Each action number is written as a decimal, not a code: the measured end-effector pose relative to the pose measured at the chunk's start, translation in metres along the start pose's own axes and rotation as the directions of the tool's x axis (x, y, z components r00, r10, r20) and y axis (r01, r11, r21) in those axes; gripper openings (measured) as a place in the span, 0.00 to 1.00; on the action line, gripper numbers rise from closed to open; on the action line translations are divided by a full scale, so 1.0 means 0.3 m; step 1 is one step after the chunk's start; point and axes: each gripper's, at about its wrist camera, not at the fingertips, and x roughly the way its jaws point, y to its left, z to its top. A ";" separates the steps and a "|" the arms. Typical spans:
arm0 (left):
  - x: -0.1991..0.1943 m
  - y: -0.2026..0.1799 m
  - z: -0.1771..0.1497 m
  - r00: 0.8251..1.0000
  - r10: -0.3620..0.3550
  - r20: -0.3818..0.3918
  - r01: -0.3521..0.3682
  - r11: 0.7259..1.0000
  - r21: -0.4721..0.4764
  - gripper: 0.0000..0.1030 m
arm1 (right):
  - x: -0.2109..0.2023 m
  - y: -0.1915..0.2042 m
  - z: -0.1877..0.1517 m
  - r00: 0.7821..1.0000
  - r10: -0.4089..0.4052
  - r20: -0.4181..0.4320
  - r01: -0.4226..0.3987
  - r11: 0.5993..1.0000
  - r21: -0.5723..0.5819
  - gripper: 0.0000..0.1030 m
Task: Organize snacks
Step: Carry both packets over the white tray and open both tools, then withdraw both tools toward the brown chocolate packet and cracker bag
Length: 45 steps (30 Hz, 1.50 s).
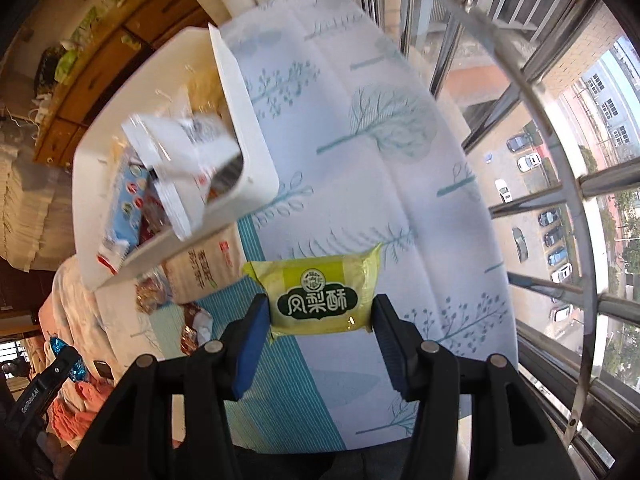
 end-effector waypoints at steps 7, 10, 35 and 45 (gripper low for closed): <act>-0.070 -0.032 0.096 0.997 -0.018 0.069 0.015 0.999 0.042 0.31 | -0.056 0.131 -0.003 0.996 0.046 0.071 -0.042 0.997 -0.059 0.51; -0.081 -0.046 0.137 0.995 -0.021 0.101 0.016 0.999 0.048 0.31 | -0.062 0.188 0.013 0.992 0.074 0.098 -0.064 0.993 -0.101 0.51; 0.112 -0.085 0.357 0.956 -0.207 0.207 0.172 0.969 0.176 0.31 | 0.103 0.531 0.145 0.969 0.188 0.158 -0.128 0.936 -0.329 0.53; 0.104 -0.067 0.355 0.939 -0.207 0.276 0.187 0.978 0.098 0.76 | 0.112 0.521 0.157 0.968 0.220 0.125 -0.164 0.922 -0.351 0.64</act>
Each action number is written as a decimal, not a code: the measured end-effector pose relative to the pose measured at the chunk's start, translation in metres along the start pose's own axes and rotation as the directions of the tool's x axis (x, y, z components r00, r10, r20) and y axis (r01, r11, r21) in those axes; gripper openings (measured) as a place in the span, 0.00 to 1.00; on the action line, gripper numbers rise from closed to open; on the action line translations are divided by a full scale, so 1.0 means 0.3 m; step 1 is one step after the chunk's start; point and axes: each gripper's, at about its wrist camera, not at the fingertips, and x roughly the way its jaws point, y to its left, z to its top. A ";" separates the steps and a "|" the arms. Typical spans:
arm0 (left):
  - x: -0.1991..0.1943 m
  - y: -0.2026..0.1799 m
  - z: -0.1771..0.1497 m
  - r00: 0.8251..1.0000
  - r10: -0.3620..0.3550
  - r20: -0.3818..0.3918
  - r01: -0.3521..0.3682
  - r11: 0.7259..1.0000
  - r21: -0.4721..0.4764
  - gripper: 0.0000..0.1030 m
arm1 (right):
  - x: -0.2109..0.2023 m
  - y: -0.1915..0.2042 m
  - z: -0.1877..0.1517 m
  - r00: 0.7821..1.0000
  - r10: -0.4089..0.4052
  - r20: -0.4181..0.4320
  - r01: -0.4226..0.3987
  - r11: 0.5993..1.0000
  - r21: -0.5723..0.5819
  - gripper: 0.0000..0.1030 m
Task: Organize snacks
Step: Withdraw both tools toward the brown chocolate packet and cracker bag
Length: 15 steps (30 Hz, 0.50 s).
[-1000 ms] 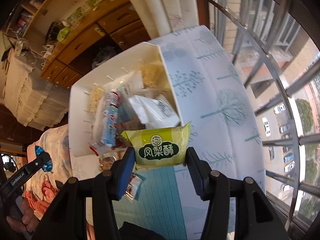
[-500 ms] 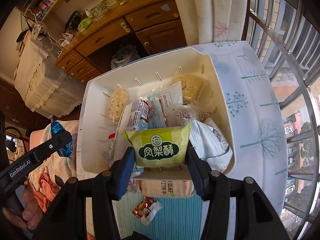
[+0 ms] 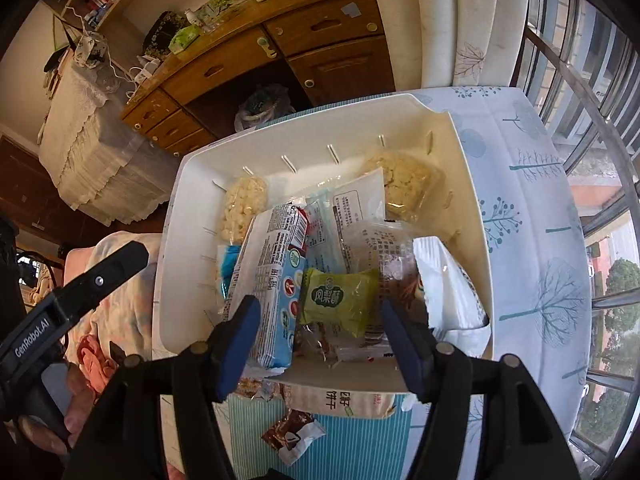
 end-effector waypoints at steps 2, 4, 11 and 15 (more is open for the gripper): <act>-0.003 -0.008 -0.005 1.000 0.014 -0.004 -0.014 1.000 -0.003 0.77 | -0.008 -0.005 -0.003 1.000 -0.007 -0.001 0.007 1.000 -0.003 0.65; -0.010 -0.020 -0.014 1.000 0.018 -0.011 -0.018 1.000 -0.002 0.77 | -0.020 -0.014 -0.007 1.000 -0.003 0.001 0.003 1.000 -0.001 0.65; -0.081 -0.069 -0.075 0.999 0.027 0.019 -0.026 1.000 -0.015 0.78 | -0.086 -0.031 -0.028 0.999 0.019 0.029 -0.018 0.999 -0.037 0.65; -0.143 -0.086 -0.126 0.998 0.038 0.050 -0.036 0.999 -0.041 0.79 | -0.138 -0.045 -0.052 0.998 0.041 0.053 -0.037 0.997 -0.063 0.65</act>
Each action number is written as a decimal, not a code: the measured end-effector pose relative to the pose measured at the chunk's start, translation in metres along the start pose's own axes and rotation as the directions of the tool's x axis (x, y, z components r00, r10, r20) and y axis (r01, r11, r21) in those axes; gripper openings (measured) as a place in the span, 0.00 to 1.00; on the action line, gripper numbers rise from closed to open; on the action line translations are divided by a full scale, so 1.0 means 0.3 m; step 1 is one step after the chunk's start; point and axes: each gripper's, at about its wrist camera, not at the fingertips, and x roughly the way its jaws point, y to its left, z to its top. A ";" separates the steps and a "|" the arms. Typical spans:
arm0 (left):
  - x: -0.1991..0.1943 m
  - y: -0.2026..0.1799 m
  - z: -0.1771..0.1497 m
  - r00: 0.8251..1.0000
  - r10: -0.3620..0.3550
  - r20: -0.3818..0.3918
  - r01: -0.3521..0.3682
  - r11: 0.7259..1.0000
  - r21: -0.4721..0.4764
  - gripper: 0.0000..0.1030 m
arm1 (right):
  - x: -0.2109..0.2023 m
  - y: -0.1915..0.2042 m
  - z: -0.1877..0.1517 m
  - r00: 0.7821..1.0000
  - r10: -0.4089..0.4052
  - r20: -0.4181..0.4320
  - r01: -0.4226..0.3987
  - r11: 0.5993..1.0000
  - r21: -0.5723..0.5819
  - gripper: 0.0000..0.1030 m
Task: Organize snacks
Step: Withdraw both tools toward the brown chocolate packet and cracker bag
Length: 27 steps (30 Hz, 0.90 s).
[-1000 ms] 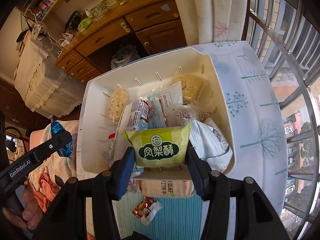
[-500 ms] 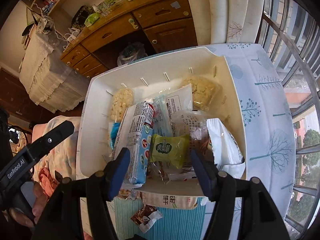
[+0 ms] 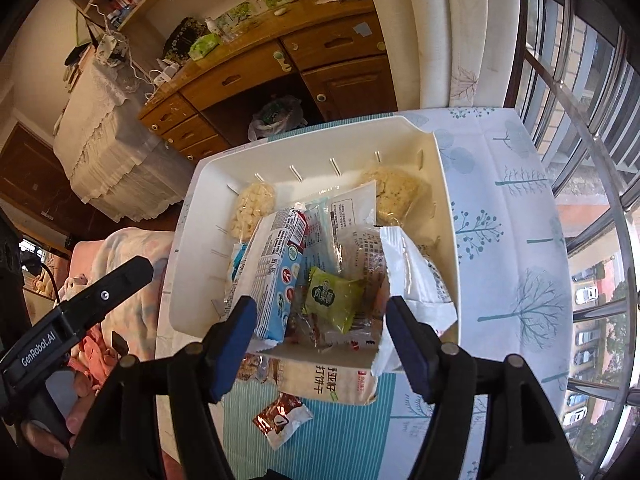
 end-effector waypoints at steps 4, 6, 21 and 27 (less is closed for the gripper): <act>-0.076 -0.013 -0.060 0.999 0.023 0.025 -0.022 0.999 -0.030 0.79 | -0.046 -0.006 -0.029 1.000 0.010 -0.002 -0.010 1.000 -0.028 0.65; -0.108 -0.011 -0.089 0.999 0.032 0.036 -0.030 0.998 -0.051 0.79 | -0.069 -0.001 -0.050 1.000 0.019 -0.005 -0.020 0.998 -0.051 0.66; -0.258 0.072 -0.436 0.989 0.138 0.059 -0.116 0.952 -0.283 0.80 | -0.129 0.066 -0.249 0.993 0.095 -0.072 -0.113 0.942 -0.315 0.66; -0.247 0.134 -0.580 0.987 0.158 0.011 -0.141 0.908 -0.394 0.80 | -0.114 0.090 -0.323 0.990 0.095 -0.102 -0.128 0.912 -0.390 0.66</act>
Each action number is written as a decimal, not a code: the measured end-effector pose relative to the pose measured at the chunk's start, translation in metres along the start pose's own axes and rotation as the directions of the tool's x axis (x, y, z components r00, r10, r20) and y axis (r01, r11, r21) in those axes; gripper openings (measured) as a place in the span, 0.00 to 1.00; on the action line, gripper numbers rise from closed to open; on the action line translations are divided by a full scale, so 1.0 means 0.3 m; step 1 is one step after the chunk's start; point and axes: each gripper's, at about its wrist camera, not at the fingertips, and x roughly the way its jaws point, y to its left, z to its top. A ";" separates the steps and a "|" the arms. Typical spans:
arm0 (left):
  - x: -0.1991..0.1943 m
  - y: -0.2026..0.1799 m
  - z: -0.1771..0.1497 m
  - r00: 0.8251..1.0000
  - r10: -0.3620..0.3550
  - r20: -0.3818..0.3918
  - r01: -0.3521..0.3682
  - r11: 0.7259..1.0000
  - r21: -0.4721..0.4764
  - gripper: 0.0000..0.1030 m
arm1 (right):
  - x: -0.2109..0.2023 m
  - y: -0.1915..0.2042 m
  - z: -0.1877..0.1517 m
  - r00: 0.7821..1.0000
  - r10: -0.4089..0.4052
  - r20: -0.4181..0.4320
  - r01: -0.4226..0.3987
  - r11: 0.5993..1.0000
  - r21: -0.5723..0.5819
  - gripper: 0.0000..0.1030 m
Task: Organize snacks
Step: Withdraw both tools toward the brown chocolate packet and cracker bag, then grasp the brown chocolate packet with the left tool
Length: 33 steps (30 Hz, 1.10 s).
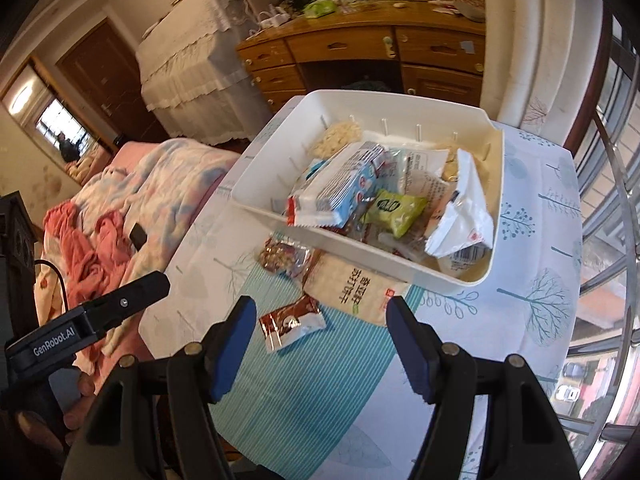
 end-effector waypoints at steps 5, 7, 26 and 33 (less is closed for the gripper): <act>0.047 0.068 -0.062 0.998 0.009 -0.060 -0.014 0.996 -0.085 0.80 | 0.030 0.031 -0.055 1.000 0.012 -0.016 -0.013 0.999 -0.048 0.66; 0.072 0.087 -0.082 0.997 0.006 -0.082 -0.015 0.994 -0.110 0.80 | 0.044 0.042 -0.074 1.000 0.009 -0.016 -0.010 0.997 -0.073 0.66; 0.380 0.063 -0.072 0.968 0.047 -0.247 -0.039 0.999 0.037 0.80 | 0.282 0.062 -0.186 0.974 -0.203 0.103 0.227 0.893 -0.388 0.66; 0.470 -0.018 -0.057 0.961 0.086 -0.262 -0.025 0.974 0.227 0.80 | 0.367 0.033 -0.194 0.967 -0.223 0.125 0.255 0.832 -0.492 0.66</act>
